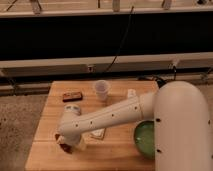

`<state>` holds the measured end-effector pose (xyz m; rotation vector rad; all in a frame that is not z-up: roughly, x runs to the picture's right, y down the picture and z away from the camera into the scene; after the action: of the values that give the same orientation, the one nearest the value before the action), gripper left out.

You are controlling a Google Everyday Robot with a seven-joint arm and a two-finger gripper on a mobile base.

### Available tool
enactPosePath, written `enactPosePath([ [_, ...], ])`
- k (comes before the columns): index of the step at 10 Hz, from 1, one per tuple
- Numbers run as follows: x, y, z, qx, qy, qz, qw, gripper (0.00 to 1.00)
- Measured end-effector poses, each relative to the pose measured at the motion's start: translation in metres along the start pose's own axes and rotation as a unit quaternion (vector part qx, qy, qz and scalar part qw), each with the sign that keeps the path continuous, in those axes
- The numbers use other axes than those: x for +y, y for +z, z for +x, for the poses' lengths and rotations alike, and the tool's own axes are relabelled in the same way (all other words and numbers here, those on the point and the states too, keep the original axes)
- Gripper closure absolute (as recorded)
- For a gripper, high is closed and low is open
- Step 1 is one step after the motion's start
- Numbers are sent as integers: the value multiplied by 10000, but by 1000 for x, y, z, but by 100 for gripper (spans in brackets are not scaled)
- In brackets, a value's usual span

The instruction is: Place the pepper on the white sponge

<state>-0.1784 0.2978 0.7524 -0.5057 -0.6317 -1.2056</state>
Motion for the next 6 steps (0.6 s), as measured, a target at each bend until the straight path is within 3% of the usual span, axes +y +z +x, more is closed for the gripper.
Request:
enactPosePath([
  [5,-4,1,-4,-17,-9,3,10000,21],
  [6,-4,2,-5,-23,10,2,10000,28],
])
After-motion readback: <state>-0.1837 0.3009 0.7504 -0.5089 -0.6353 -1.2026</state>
